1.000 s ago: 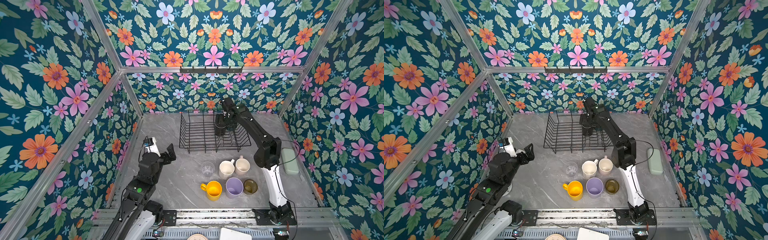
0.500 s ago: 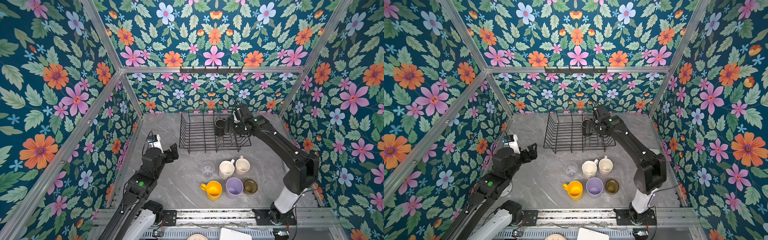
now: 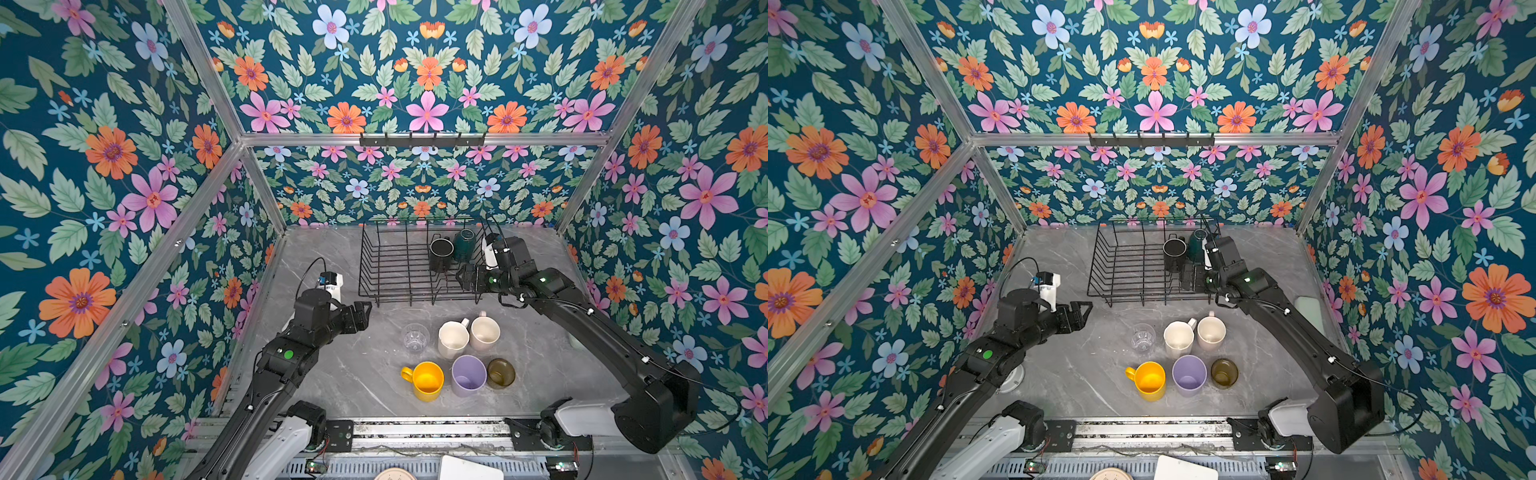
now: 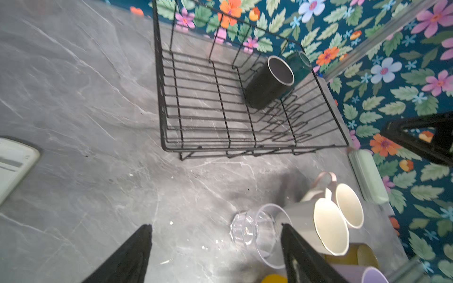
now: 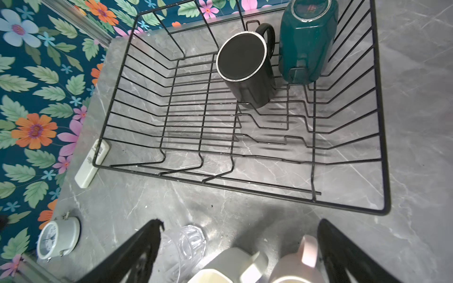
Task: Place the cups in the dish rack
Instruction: 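Raise the right gripper from the rack while the left arm moves toward the clear cup, then lower the left gripper over the clear plastic cup and close on it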
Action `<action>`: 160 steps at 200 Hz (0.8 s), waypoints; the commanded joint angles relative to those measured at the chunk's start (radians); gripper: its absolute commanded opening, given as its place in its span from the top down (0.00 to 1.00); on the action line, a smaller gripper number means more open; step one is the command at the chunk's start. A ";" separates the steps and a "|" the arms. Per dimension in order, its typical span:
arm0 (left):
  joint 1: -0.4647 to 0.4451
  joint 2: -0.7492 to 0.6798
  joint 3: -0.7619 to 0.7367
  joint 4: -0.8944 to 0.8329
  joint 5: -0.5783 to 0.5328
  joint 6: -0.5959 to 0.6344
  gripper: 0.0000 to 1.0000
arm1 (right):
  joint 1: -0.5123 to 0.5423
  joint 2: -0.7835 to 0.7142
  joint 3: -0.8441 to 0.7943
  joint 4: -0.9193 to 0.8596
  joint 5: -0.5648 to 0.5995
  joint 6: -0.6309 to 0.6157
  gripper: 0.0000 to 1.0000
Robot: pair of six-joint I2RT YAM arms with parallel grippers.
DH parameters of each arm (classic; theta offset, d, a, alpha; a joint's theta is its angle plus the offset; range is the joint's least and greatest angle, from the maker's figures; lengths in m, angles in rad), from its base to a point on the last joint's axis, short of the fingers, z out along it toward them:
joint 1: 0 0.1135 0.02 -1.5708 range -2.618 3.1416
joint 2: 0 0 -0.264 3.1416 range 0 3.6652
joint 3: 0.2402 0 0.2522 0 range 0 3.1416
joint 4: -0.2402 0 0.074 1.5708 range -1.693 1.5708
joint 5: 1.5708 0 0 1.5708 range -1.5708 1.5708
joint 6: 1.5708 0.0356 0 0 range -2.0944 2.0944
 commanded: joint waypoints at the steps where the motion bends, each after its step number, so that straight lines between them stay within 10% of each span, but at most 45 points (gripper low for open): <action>1: 0.000 0.035 0.004 -0.033 0.159 0.010 0.22 | 0.001 -0.019 -0.013 0.044 -0.012 0.015 0.01; 160: -0.330 0.317 0.056 -0.038 -0.070 -0.077 0.34 | 0.000 -0.021 -0.026 0.029 -0.023 0.003 0.01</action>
